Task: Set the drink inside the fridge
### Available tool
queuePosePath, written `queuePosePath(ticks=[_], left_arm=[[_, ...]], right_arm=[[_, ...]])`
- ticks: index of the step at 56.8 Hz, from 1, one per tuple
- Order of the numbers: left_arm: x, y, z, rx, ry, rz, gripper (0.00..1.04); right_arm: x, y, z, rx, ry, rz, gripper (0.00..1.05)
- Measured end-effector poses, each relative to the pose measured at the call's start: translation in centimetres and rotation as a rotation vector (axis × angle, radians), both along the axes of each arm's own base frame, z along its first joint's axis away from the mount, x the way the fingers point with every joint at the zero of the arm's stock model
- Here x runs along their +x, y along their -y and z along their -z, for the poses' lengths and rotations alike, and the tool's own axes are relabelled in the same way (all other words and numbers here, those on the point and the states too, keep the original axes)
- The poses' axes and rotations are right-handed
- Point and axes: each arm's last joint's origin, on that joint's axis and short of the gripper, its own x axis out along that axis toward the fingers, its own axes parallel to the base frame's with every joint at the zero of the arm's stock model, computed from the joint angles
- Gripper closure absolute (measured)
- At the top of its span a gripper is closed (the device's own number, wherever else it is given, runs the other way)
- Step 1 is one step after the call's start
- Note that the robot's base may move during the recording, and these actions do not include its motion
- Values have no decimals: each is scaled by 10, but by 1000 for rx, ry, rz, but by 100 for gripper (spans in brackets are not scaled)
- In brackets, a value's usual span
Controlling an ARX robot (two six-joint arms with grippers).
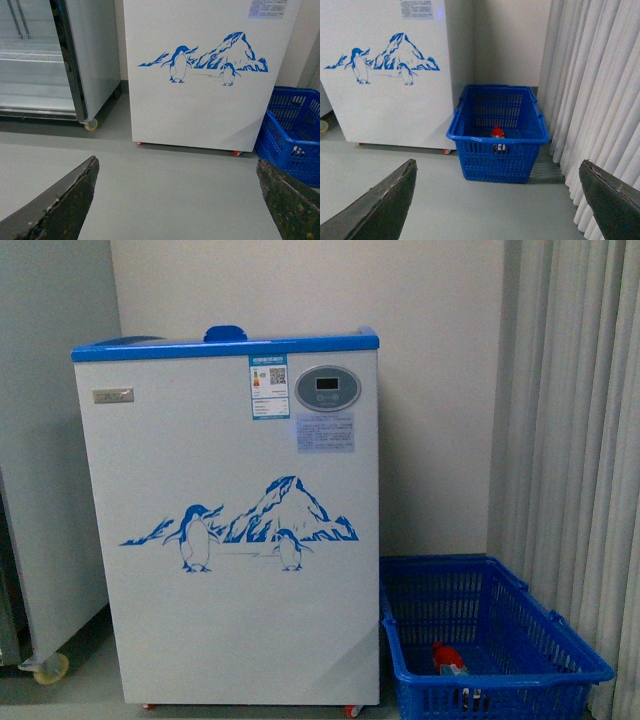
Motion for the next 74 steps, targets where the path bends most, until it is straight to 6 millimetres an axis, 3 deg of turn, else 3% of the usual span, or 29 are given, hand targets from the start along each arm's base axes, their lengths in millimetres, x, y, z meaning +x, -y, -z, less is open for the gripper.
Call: queuePosePath(ticks=[74], left_arm=[[0,0,0,0,0,0,8]], right_arm=[[0,0,0,0,0,0,7]])
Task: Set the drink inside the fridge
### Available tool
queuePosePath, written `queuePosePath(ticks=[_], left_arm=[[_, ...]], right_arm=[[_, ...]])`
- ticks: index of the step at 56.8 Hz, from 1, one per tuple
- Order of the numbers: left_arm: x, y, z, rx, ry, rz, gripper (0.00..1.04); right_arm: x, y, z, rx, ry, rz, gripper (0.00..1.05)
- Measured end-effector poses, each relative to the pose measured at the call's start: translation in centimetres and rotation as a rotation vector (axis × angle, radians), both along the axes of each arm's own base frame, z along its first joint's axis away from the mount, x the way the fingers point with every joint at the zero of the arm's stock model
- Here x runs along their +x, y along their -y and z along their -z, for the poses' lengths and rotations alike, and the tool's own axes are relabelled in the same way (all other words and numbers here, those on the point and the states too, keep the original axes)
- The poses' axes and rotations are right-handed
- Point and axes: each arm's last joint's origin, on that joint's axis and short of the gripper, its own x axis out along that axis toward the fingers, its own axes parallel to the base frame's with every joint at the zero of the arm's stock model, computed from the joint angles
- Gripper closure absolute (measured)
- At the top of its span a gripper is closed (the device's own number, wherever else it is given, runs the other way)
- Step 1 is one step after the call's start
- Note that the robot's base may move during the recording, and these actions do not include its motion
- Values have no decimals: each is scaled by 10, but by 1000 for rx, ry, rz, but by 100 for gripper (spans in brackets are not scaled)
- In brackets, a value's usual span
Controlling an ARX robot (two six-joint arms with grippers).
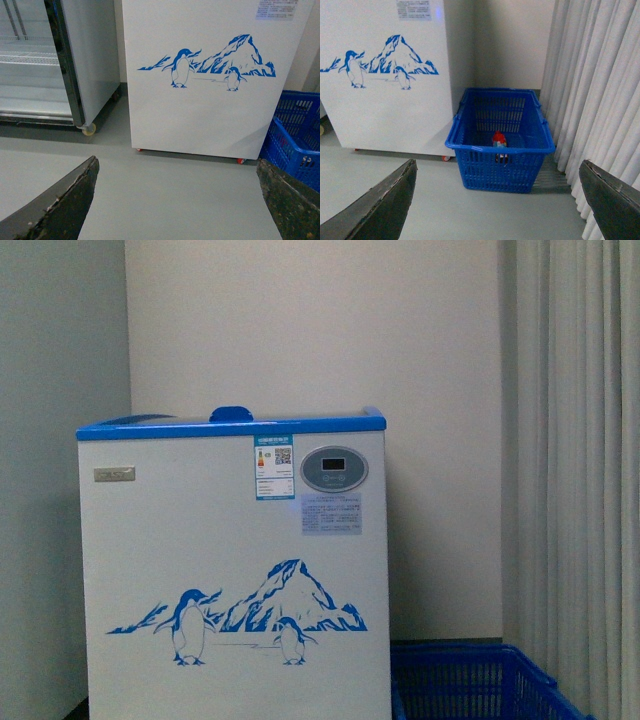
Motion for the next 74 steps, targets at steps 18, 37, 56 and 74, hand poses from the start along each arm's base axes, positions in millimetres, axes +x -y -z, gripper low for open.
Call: queuePosePath(ticks=[18,37,56,74], left_arm=[[0,0,0,0,0,0,8],[0,0,0,0,0,0,8],[0,0,0,0,0,0,8],[0,0,0,0,0,0,8]], right_arm=[[0,0,0,0,0,0,7],[0,0,0,0,0,0,7],[0,0,0,0,0,0,7],[0,0,0,0,0,0,7]])
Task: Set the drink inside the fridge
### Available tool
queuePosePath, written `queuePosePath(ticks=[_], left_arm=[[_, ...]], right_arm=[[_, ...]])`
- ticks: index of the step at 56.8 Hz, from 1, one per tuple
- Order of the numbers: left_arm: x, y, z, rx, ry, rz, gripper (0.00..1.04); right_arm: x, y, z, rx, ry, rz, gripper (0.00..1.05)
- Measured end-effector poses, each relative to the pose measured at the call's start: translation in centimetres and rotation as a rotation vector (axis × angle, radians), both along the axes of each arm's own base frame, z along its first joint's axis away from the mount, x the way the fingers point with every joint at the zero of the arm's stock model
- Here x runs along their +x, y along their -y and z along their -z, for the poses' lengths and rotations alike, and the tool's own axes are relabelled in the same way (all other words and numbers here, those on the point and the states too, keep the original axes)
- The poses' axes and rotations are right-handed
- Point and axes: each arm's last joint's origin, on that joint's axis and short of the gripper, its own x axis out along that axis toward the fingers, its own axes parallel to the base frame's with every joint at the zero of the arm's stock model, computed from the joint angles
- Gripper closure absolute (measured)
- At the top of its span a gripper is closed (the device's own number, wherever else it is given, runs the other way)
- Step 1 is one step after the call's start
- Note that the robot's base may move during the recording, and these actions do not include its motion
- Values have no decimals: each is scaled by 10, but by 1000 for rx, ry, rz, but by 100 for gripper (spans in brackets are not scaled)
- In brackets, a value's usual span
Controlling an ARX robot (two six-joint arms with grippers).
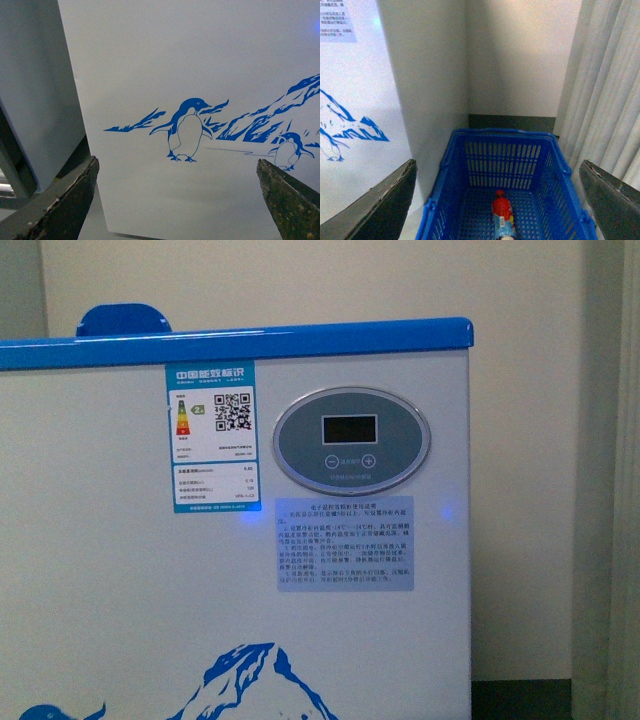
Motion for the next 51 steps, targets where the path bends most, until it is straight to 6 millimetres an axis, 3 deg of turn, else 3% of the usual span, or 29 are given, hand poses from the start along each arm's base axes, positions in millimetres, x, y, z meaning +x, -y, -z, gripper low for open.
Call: queuePosePath(ticks=[17,23,29,35,41,45,51], left_arm=[[0,0,0,0,-1,0,8],[0,0,0,0,-1,0,8],[0,0,0,0,-1,0,8],[0,0,0,0,-1,0,8],[0,0,0,0,-1,0,8],[0,0,0,0,-1,0,8],[0,0,0,0,-1,0,8]], right_arm=[[0,0,0,4,-3,8,7],[8,5,1,88,-330,174,7],[28,14,0,118,-455,180,7],[64,34,-4,120,-514,198,7],[102,47,5,103,-572,177,7],[138,55,25,88,-642,155,7],[191,58,74,84,-785,111,7]])
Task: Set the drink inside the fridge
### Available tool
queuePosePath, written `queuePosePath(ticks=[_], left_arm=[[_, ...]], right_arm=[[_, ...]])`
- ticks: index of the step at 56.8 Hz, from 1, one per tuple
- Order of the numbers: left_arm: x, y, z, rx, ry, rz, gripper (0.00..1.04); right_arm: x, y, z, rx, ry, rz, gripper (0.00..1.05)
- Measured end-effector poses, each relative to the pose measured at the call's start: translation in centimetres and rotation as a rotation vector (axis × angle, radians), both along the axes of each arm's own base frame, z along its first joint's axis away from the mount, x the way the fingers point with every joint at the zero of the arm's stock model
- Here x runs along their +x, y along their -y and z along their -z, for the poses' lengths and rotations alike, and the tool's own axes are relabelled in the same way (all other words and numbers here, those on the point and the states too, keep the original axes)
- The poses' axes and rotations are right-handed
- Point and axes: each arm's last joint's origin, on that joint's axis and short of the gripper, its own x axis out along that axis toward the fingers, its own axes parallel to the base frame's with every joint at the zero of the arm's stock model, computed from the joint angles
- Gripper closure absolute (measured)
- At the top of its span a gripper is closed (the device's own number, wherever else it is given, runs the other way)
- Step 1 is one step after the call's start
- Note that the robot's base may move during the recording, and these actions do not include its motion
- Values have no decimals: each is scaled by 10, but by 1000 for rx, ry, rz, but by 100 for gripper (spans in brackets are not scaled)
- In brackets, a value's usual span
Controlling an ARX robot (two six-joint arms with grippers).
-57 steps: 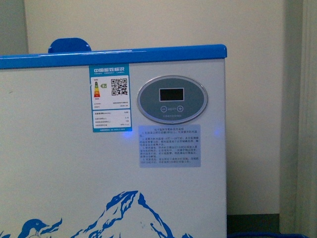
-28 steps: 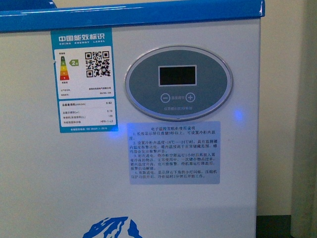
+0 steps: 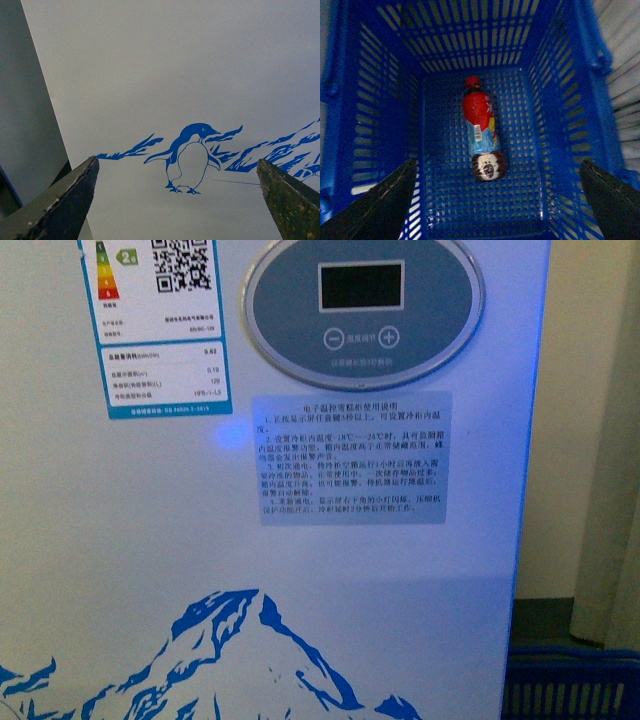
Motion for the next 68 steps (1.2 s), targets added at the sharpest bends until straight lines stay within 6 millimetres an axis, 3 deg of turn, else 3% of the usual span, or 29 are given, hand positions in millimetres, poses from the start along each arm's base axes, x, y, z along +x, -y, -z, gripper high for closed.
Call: queuePosePath(ticks=[7,10,23,51,59,68], left_arm=[[0,0,0,0,0,0,8],[0,0,0,0,0,0,8],[0,0,0,0,0,0,8],[0,0,0,0,0,0,8],[0,0,0,0,0,0,8],[0,0,0,0,0,0,8]], right_arm=[[36,-3,41,5,-73,-31,7],[56,-6,71,0,-109,-47,7],[94,-10,170,-53,-206,-71,7],[148,-16,264,-89,-276,-108,7],[154,-17,281,-98,-299,-106,7],[159,-17,286,-94,-308,-110,7]])
